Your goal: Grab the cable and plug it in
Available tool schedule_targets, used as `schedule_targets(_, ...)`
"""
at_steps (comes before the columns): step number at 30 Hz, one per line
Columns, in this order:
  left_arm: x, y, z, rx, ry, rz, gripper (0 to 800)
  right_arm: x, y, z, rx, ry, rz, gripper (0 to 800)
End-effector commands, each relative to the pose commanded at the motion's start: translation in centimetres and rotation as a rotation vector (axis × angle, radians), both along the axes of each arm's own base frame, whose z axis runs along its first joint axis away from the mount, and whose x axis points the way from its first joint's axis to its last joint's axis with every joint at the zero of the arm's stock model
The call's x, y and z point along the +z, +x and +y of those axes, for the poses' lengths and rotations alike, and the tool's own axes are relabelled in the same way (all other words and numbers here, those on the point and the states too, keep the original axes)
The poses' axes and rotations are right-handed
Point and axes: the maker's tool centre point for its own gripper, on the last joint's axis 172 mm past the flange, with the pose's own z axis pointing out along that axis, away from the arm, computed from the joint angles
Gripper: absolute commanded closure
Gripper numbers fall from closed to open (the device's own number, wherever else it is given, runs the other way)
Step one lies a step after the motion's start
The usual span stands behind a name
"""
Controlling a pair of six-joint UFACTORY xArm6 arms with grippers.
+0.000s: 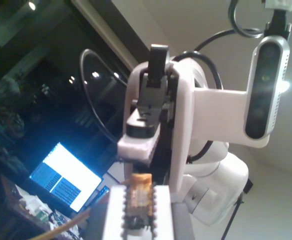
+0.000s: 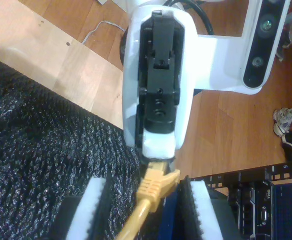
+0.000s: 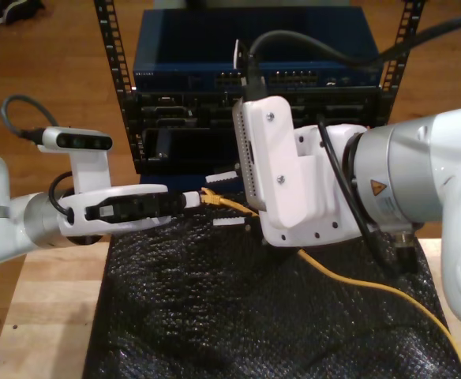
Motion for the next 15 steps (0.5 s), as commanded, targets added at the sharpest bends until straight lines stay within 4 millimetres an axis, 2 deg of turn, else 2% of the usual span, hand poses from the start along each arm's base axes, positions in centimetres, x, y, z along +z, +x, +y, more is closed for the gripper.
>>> schedule_targets(15, 0.42, -0.20, 0.16, -0.009, -0.017, -0.002, 792, 0.90, -0.49, 0.66, 0.018, 0.011, -0.011, 401)
